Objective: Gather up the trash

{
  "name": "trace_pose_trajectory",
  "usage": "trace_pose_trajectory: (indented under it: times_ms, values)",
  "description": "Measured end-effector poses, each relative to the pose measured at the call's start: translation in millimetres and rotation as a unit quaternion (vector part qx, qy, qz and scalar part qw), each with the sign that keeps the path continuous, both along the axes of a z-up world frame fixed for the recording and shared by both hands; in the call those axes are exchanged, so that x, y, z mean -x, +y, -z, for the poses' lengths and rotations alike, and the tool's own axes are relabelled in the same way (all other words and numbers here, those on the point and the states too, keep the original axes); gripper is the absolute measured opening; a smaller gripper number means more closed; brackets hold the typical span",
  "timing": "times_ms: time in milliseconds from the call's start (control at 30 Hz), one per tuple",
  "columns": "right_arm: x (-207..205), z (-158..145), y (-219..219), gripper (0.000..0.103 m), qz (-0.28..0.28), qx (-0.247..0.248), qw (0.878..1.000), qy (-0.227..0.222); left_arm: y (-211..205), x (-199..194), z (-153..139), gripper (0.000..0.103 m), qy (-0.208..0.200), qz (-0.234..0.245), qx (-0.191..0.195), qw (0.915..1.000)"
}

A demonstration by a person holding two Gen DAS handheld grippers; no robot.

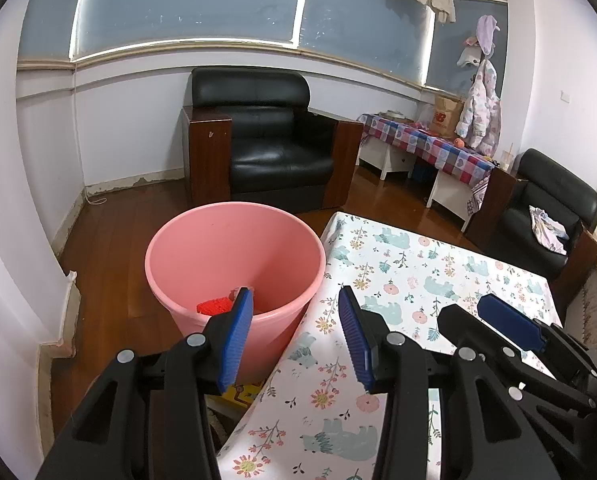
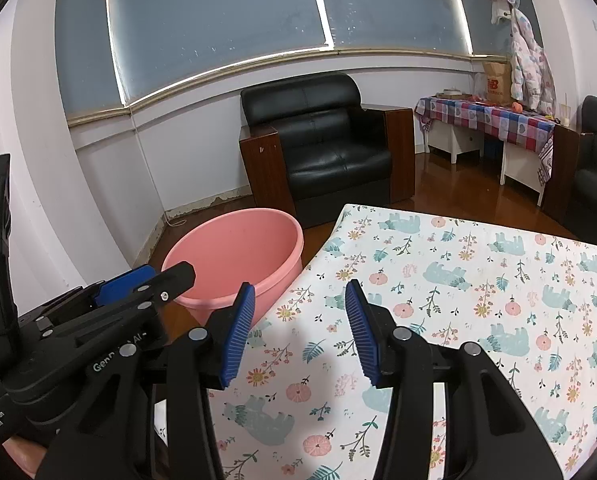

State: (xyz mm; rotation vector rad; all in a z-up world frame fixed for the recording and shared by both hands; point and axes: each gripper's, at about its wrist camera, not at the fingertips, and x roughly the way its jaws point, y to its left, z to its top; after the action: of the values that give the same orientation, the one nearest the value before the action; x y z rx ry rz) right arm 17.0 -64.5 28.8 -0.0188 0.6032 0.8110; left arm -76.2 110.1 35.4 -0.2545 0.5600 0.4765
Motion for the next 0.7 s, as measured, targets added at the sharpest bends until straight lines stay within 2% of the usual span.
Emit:
trace_pose_trajectory:
  times_ms: [700]
  values:
    - [2.0,5.3,0.2,0.048,0.001,-0.002,1.000,0.004,-1.3,1.0,2.8,0.043,0.001,0.002,-0.002,1.0000]
